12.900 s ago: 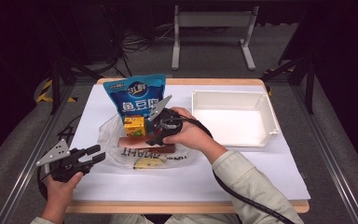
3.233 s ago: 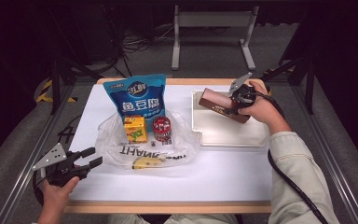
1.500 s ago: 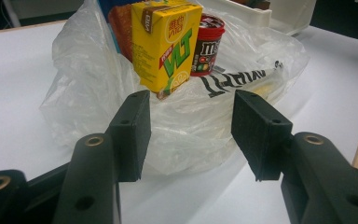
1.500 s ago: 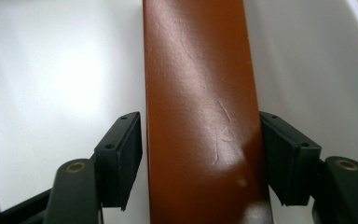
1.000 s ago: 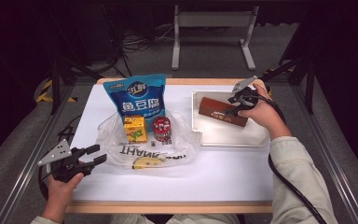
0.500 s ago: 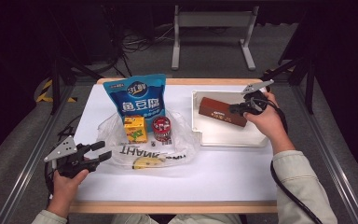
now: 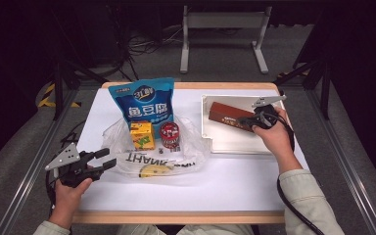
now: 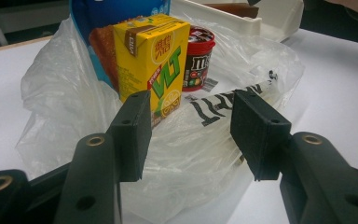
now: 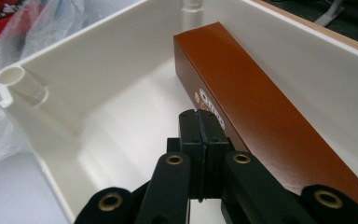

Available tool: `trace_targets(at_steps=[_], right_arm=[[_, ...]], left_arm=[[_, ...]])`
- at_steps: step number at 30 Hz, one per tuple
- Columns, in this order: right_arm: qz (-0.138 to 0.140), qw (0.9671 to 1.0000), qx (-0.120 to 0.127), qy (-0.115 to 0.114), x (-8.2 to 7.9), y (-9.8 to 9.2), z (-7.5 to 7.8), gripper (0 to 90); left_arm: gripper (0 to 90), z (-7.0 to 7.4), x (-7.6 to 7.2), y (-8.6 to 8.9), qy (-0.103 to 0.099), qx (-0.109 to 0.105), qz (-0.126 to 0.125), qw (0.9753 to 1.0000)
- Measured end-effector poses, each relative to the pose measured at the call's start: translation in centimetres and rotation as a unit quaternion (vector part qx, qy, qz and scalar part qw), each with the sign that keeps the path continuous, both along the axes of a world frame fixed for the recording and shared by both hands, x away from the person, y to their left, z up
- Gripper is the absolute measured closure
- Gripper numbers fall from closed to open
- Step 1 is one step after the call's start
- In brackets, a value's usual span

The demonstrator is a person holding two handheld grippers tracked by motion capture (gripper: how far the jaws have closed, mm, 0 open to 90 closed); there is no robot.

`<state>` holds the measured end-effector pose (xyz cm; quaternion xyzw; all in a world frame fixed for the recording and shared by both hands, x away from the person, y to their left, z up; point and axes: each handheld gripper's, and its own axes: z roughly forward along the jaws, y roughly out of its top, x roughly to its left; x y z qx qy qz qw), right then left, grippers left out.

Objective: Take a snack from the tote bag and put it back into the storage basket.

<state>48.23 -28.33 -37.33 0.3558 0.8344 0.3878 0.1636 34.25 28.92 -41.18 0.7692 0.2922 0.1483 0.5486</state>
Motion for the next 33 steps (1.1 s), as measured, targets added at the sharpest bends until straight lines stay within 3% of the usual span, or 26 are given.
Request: trace_targets(at_steps=[8, 14, 23, 33], right_arm=[[-0.018, 0.9996, -0.021, 0.008, 0.2, 0.3, -1.6, 90.0], [-0.051, 0.9972, -0.053, 0.015, 0.6, 0.1, -2.2, 90.0], [-0.074, 0.9953, -0.059, 0.019, 1.2, 0.0, -2.2, 90.0], [-0.110, 0.9922, -0.059, 0.009, 1.9, -0.2, -2.2, 90.0]], left_arm=[[48.5, 0.0, 0.0, 0.0, 0.000, 0.001, 0.000, 1.0000], [48.5, 0.0, 0.0, 0.0, -0.001, 0.003, -0.002, 1.0000], [48.5, 0.0, 0.0, -0.1, 0.000, 0.002, -0.003, 1.0000], [48.4, 0.0, 0.0, -0.1, -0.001, 0.004, -0.004, 1.0000]])
